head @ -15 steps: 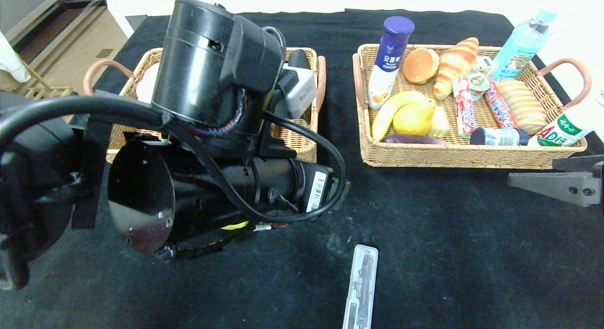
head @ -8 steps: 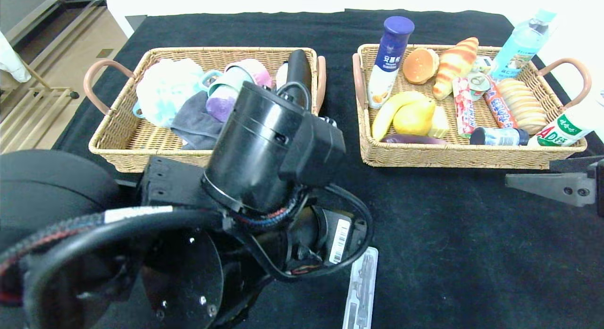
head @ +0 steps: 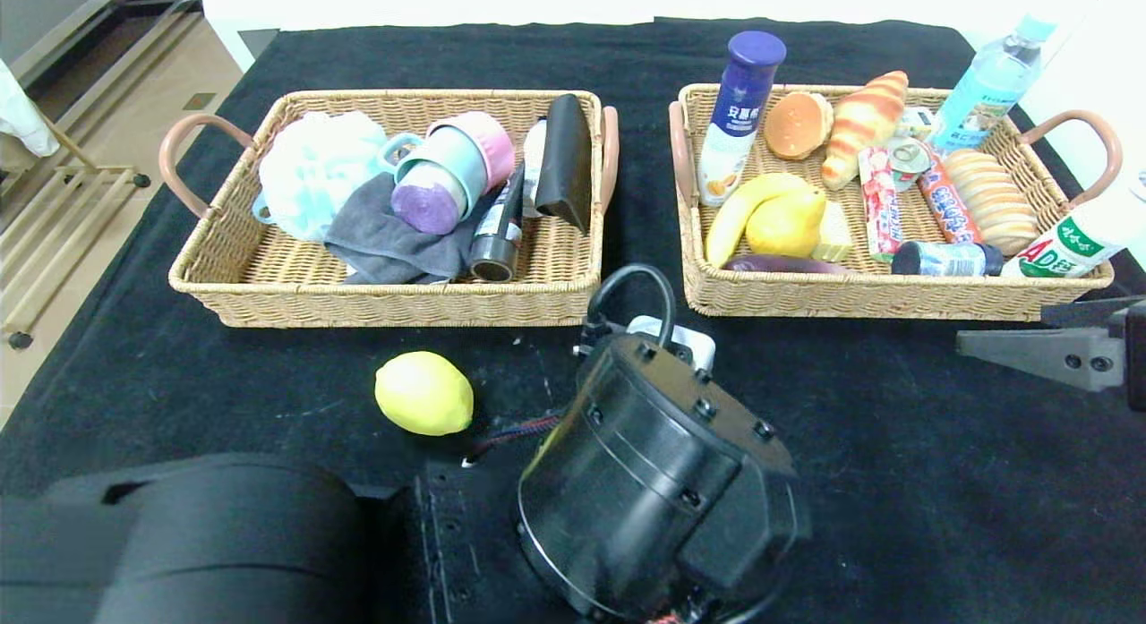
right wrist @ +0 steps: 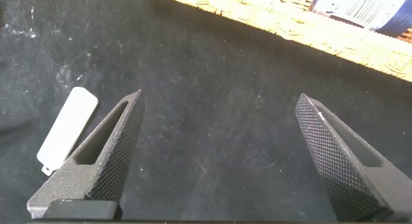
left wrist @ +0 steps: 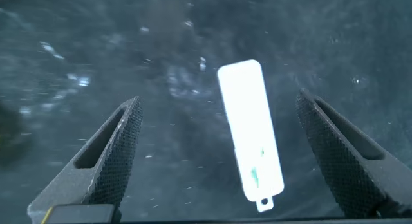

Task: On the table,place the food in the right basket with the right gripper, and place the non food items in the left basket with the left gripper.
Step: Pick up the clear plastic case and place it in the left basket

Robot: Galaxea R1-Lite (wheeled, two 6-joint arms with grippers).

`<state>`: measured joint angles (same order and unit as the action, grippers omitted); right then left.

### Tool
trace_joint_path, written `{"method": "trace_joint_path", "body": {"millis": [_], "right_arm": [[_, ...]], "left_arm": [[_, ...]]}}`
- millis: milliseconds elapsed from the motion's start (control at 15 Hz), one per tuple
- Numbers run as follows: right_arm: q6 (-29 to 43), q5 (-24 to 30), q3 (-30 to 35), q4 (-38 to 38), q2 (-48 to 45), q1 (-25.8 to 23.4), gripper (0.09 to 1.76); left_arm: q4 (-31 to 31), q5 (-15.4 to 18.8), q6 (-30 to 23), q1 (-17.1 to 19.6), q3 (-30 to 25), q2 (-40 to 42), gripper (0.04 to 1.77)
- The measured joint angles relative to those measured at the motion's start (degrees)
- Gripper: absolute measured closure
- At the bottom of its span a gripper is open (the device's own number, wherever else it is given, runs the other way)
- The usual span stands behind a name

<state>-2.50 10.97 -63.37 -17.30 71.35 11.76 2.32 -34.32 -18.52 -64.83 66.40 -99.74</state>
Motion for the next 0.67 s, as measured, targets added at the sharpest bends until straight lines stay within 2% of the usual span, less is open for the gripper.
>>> {"method": "trace_joint_path", "body": {"millis": [467, 667], "right_arm": [[0.0, 0.0, 0.0, 0.0, 0.1, 0.0, 0.14], [0.0, 0.0, 0.1, 0.0, 0.2, 0.0, 0.14]], "left_arm": [[-1.0, -5.0, -0.7, -2.4, -1.5, -4.5, 0.09], [-1.1, -5.6, -0.9, -3.2, -1.4, -6.1, 0.09]]}}
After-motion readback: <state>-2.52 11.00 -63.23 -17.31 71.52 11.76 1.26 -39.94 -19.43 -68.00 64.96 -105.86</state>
